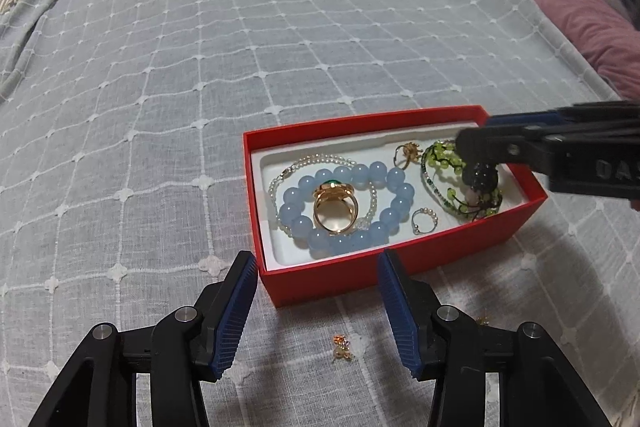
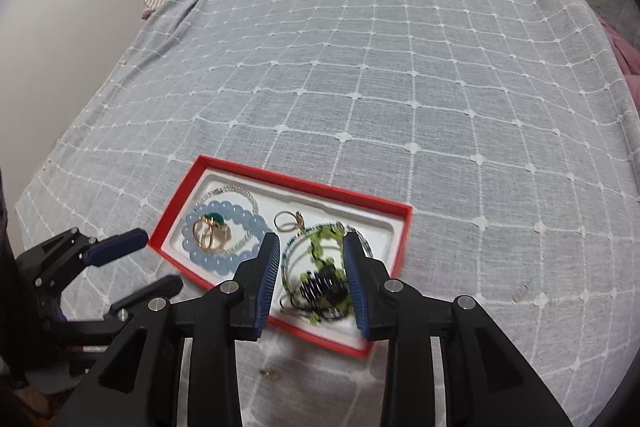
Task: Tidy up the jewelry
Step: 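Withdraw both tools from the box toward the small gold earrings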
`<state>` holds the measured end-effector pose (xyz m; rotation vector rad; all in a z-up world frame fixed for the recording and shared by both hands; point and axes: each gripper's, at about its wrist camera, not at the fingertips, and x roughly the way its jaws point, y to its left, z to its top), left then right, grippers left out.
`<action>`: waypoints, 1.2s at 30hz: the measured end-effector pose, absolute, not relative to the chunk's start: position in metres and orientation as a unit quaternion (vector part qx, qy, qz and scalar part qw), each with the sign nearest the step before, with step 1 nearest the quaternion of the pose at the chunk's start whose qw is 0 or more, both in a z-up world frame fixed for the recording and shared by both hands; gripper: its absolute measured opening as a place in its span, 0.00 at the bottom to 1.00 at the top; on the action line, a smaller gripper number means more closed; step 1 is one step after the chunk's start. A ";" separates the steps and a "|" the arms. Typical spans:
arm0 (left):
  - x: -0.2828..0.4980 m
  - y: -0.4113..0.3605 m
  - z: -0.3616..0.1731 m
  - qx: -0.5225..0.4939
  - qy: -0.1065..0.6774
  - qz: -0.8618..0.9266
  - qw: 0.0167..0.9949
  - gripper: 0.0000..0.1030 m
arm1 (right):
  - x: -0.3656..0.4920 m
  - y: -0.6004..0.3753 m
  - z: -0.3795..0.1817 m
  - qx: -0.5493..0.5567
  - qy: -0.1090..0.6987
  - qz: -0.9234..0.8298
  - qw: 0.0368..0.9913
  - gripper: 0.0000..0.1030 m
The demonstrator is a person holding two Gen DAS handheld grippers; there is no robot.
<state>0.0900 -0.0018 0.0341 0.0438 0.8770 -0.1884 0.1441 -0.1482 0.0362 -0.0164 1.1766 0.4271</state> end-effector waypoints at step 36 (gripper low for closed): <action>0.042 0.008 -0.011 0.021 0.486 -0.083 0.869 0.89 | 0.026 -0.169 -0.007 -0.086 0.553 0.183 0.808 0.61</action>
